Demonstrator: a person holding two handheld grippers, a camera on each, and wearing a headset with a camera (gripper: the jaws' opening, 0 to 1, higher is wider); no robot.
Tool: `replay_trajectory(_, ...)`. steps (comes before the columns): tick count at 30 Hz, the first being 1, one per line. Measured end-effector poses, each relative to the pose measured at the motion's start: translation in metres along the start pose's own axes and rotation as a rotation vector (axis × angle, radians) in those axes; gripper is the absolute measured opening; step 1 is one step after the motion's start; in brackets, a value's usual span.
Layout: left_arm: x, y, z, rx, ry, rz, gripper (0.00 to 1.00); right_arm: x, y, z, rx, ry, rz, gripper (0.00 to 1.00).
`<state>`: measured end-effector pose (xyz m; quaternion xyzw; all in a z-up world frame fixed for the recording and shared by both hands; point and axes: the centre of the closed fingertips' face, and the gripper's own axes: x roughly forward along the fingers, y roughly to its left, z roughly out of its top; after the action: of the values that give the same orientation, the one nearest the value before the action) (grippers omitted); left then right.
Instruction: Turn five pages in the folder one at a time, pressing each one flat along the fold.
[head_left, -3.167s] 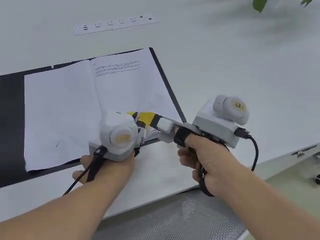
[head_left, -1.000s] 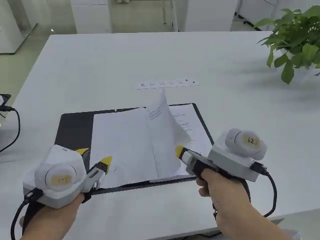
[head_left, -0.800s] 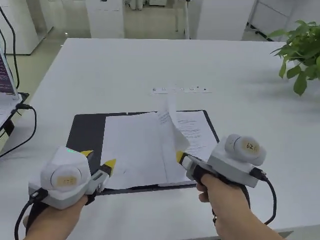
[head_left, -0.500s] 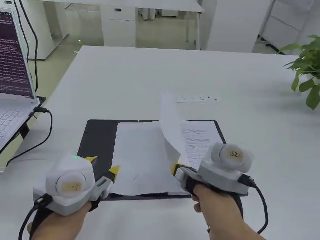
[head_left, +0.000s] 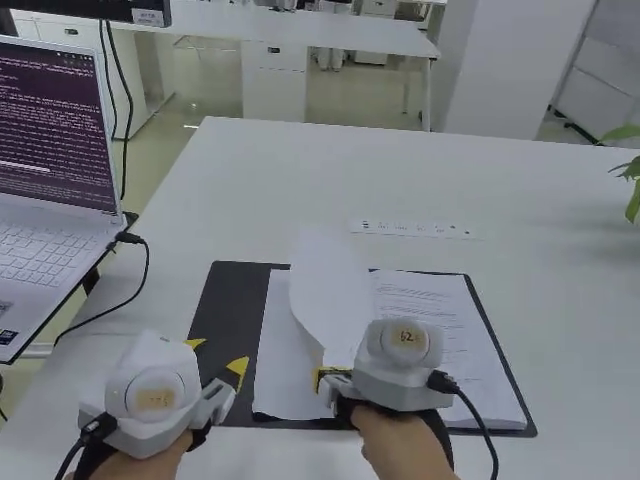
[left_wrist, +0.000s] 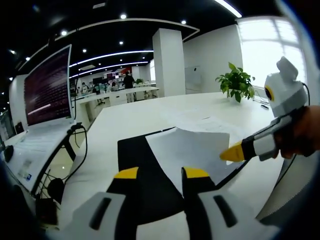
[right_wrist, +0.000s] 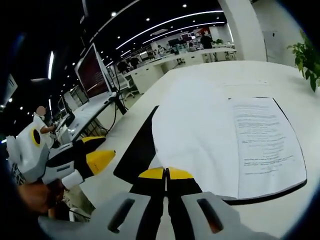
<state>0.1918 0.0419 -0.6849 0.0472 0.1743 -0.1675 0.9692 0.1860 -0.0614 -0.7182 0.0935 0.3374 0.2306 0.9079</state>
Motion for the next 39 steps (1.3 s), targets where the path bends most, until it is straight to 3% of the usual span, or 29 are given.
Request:
replay_trajectory(5,-0.002,0.004,-0.002,-0.011,0.003,0.005,0.3,0.018,0.01,-0.015,-0.043,0.055,0.007,0.0)
replay_trajectory(15,-0.001,0.004,-0.006,-0.033,0.011,0.001,0.3,0.04,0.003,-0.041,-0.126,0.154,-0.017,0.0)
replay_trajectory(19,0.003,0.001,-0.01,-0.04,0.02,-0.008,0.29,0.045,0.001,-0.047,-0.127,0.171,-0.02,0.0)
replay_trajectory(25,0.014,-0.011,-0.011,-0.047,0.033,-0.033,0.29,0.046,0.002,-0.051,-0.11,0.177,-0.011,0.01)
replay_trajectory(32,0.032,-0.028,-0.013,-0.025,0.057,-0.08,0.29,0.039,0.015,-0.06,-0.14,0.153,0.074,0.07)
replay_trajectory(35,0.045,-0.043,-0.021,-0.019,0.094,-0.117,0.29,0.029,0.015,-0.064,-0.129,0.141,0.09,0.11)
replay_trajectory(39,0.059,-0.059,-0.036,-0.005,0.138,-0.144,0.29,0.014,-0.001,-0.063,-0.149,0.113,0.063,0.04)
